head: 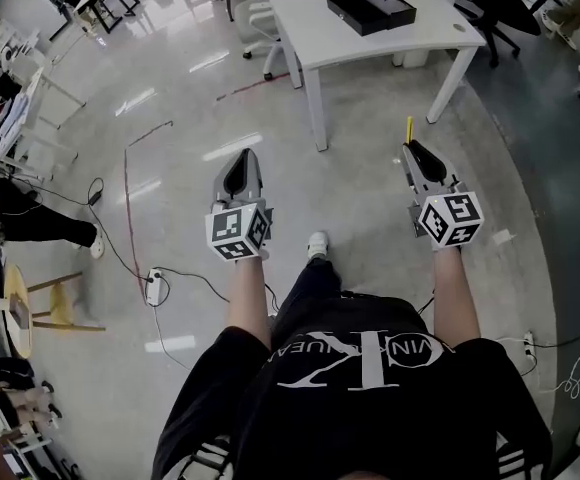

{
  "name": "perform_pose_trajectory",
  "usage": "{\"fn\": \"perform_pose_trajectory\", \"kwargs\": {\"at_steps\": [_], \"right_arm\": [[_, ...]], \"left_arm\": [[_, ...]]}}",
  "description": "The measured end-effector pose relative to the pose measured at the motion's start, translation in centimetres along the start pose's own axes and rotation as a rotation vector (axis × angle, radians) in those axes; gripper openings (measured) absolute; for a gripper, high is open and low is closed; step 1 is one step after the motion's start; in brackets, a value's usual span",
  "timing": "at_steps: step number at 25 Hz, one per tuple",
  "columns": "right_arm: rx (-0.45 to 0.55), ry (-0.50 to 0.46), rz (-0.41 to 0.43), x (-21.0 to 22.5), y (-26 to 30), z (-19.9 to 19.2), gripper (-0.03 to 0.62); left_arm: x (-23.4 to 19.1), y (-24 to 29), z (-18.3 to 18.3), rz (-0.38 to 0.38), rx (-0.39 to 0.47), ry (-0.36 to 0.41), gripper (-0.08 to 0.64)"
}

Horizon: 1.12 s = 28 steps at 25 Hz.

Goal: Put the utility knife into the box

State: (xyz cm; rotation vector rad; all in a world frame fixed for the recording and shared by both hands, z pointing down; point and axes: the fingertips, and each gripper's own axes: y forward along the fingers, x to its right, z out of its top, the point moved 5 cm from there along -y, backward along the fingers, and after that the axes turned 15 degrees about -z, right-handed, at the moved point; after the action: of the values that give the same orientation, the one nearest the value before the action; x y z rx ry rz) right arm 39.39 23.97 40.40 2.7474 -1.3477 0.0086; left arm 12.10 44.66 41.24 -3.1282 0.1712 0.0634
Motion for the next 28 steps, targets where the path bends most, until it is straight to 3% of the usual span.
{"fn": "perform_pose_trajectory", "kwargs": {"at_steps": [9, 28], "right_arm": [[-0.019, 0.021, -0.028, 1.8, 7.1, 0.6, 0.072], [-0.054, 0.055, -0.119, 0.9, 19.9, 0.0, 0.072]], "left_arm": [[-4.2, 7.4, 0.0, -0.042, -0.022, -0.02, 0.005], [-15.0, 19.6, -0.2, -0.171, -0.047, -0.004, 0.005]]}}
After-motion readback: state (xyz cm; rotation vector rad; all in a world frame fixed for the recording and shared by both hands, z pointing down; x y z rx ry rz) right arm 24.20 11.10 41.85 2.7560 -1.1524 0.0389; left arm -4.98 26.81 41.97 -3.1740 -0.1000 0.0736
